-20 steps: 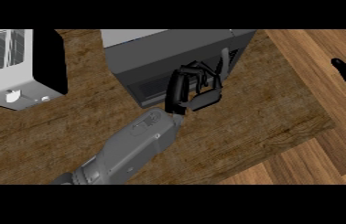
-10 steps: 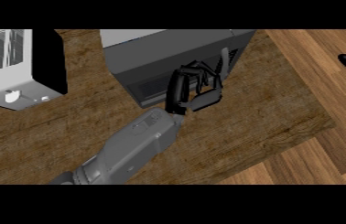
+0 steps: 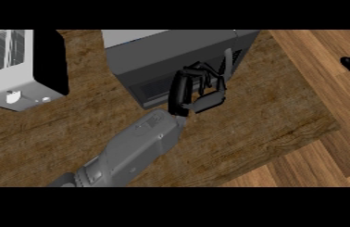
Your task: Pick up the milk, place it into the microwave and close the microwave
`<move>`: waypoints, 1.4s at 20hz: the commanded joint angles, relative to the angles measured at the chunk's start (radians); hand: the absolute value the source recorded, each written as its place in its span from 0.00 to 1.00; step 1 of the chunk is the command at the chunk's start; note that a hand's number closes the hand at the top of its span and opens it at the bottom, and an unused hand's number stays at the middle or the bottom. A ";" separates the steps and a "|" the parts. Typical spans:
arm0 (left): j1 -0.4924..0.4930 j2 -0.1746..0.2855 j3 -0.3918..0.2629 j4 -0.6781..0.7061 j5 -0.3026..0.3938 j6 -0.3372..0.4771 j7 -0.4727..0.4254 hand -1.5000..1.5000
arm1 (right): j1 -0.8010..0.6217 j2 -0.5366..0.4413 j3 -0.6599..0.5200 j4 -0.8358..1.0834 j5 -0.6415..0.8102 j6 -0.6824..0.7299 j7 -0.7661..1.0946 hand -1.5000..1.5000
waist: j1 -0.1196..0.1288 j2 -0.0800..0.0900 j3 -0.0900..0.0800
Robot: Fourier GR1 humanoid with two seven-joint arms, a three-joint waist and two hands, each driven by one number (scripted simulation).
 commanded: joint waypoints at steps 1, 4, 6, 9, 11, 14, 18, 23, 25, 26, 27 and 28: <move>-0.065 0.001 0.043 0.087 0.032 -0.021 0.025 1.00 | -0.001 -0.015 0.009 -0.006 -0.028 0.019 0.016 0.00 | -0.009 0.013 -0.003; -0.058 0.001 0.033 0.098 0.037 -0.022 0.009 1.00 | 0.000 -0.024 0.005 -0.005 -0.046 0.020 0.023 0.00 | -0.011 0.011 -0.003; -0.073 0.001 0.031 0.097 0.042 -0.022 0.011 1.00 | -0.009 -0.035 0.003 -0.004 -0.059 0.026 0.031 0.00 | -0.012 0.012 -0.002; -0.075 0.001 0.026 0.105 0.049 -0.030 0.001 1.00 | -0.008 -0.031 0.003 0.003 -0.073 0.024 0.031 0.00 | -0.004 0.014 -0.001; -0.077 0.001 0.027 0.103 0.059 -0.022 -0.004 1.00 | -0.014 -0.044 0.000 -0.006 -0.075 0.020 0.039 0.00 | -0.012 0.010 -0.003; -0.080 0.001 0.023 0.103 0.069 -0.017 -0.010 1.00 | -0.009 -0.057 0.001 0.003 -0.085 0.041 0.047 0.00 | -0.017 0.014 -0.001; -0.094 0.001 -0.022 0.131 0.044 -0.035 -0.005 1.00 | -0.025 -0.067 0.005 -0.013 -0.108 0.055 0.049 0.00 | -0.013 0.012 0.001; -0.087 0.001 -0.056 0.178 0.044 0.011 0.023 1.00 | -0.026 -0.067 0.019 -0.019 -0.157 0.076 0.054 0.00 | -0.005 0.008 0.003; -0.093 0.001 -0.052 0.185 0.058 0.032 0.040 1.00 | -0.028 -0.075 0.027 -0.020 -0.166 0.091 0.060 0.00 | 0.006 0.008 0.002; -0.091 0.000 -0.051 0.198 0.062 0.045 0.049 1.00 | -0.026 -0.084 0.022 -0.030 -0.172 0.096 0.061 0.00 | 0.004 0.003 0.002; -0.076 0.000 -0.057 0.201 0.071 0.041 0.053 1.00 | -0.014 -0.079 0.024 -0.026 -0.180 0.102 0.059 0.00 | 0.007 0.005 0.003; -0.082 0.000 -0.052 0.205 0.077 0.058 0.055 1.00 | -0.015 -0.081 0.016 -0.019 -0.181 0.096 0.058 0.00 | 0.017 0.003 0.003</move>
